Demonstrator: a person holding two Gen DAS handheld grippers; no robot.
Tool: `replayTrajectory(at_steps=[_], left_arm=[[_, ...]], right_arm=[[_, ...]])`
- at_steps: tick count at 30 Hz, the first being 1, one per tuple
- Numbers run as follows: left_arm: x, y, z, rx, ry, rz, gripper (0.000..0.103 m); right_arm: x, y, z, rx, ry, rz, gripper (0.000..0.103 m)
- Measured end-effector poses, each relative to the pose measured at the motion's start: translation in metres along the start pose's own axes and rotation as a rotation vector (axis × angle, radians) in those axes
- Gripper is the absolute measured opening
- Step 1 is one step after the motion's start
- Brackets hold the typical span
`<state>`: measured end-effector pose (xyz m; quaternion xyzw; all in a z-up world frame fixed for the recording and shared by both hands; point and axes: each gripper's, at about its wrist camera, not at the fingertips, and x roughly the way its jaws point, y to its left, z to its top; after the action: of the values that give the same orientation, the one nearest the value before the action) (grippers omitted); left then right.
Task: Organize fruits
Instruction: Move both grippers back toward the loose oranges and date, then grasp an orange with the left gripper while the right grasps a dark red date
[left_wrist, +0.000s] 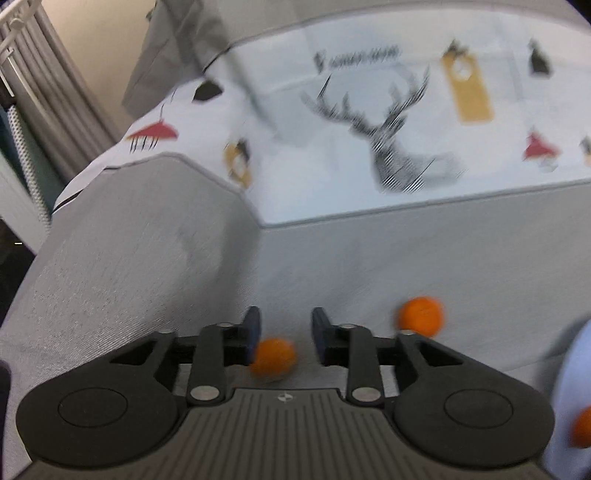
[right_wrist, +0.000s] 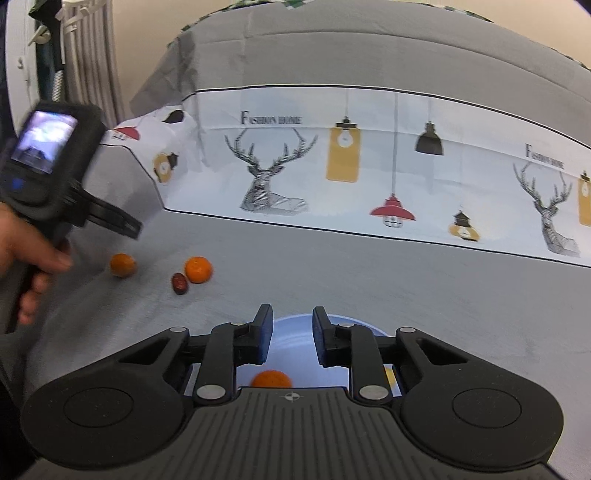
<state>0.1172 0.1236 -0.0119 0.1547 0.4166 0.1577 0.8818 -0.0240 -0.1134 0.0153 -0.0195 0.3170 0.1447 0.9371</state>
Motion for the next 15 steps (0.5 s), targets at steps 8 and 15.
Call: replayTrajectory(at_steps=[8, 15], left_arm=[[0.038, 0.006, -0.004, -0.019, 0.137, 0.038, 0.055], [0.059, 0.010, -0.008, -0.046, 0.200, 0.040, 0.056]], right_arm=[[0.015, 0.015, 0.005, -0.010, 0.016, 0.075, 0.025], [0.034, 0.042, 0.012, -0.049, 0.023, 0.153, 0.025]])
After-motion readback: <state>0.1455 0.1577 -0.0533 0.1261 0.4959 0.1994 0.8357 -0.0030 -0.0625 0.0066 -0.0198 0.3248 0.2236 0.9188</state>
